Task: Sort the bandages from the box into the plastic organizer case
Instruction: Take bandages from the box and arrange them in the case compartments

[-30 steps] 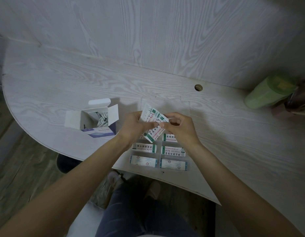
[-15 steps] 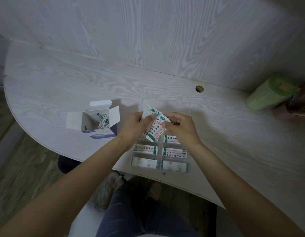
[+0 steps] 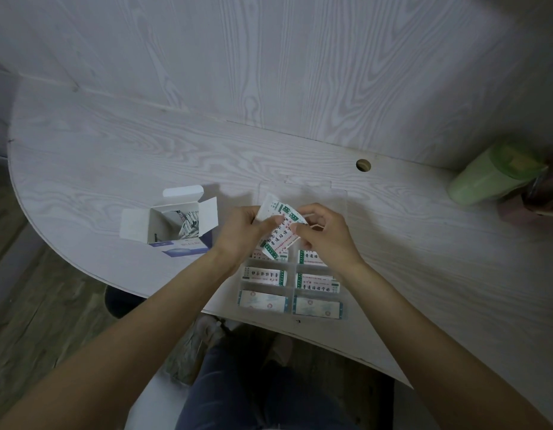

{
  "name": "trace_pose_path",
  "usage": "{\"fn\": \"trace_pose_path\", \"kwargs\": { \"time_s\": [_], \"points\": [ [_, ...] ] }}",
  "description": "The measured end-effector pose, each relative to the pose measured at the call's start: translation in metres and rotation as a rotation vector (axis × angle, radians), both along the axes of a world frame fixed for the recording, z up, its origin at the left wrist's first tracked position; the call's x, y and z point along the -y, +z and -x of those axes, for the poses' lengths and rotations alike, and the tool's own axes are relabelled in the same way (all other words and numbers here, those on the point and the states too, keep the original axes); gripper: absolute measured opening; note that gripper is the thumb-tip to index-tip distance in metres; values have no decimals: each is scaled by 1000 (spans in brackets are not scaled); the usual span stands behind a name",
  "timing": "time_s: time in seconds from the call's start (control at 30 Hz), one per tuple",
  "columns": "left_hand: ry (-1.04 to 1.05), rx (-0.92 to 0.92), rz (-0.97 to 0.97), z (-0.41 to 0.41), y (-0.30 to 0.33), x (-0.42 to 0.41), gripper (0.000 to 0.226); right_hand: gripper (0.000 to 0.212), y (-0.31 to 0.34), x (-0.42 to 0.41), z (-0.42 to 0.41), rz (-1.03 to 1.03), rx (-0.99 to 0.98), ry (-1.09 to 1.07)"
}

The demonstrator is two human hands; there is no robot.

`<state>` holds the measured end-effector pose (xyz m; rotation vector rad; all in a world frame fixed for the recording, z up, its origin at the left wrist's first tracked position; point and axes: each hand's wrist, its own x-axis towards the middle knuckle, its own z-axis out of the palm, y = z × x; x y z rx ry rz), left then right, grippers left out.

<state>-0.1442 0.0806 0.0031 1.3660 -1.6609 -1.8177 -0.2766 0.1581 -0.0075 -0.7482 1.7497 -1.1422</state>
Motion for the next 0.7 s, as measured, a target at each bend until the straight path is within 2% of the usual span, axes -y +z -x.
{"fn": "trace_pose_path", "kwargs": {
  "time_s": [0.13, 0.33, 0.47, 0.63, 0.7],
  "points": [
    [24, -4, -1, 3, 3, 4, 8, 10, 1, 0, -1, 20, 50, -17],
    [-2, 18, -59, 3, 1, 4, 11, 15, -1, 1, 0, 13, -25, -48],
    [5, 61, -14, 1, 0, 5, 16, 10, -2, -2, 3, -10, 32, -78],
    [45, 82, -45, -4, 1, 4, 22, 2, -2, -5, 4, -14, 106, -90],
    [-32, 158, -17, -7, 3, 2, 23, 11, -3, -5, 3, -9, 132, -115]
  ]
}}
